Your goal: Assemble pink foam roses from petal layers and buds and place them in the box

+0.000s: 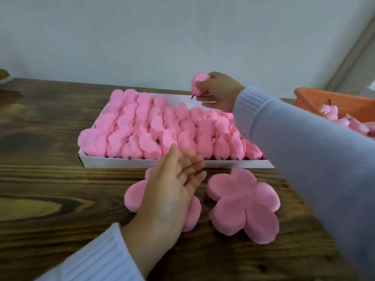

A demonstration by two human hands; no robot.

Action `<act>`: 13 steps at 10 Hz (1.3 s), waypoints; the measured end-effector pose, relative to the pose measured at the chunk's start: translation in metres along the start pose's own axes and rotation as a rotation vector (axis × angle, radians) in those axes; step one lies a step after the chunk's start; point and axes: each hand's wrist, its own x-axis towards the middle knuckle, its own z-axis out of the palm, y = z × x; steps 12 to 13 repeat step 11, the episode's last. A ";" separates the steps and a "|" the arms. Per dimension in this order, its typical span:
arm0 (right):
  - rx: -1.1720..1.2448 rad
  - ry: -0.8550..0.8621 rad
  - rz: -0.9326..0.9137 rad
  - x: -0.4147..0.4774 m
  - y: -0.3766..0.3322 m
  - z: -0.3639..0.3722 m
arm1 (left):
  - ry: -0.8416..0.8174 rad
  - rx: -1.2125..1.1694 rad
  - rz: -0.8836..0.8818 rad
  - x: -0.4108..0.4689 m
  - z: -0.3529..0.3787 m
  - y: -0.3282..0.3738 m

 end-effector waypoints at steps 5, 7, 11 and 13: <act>-0.804 0.087 -0.226 0.049 0.005 0.058 | -0.071 0.190 0.092 0.010 -0.001 -0.016; -0.949 -0.038 -0.147 0.047 0.009 0.063 | -0.087 0.243 0.102 0.008 0.000 -0.017; -0.831 0.176 -0.274 0.048 0.005 0.044 | -0.140 0.219 0.099 0.001 -0.001 -0.013; -0.831 0.176 -0.274 0.048 0.005 0.044 | -0.140 0.219 0.099 0.001 -0.001 -0.013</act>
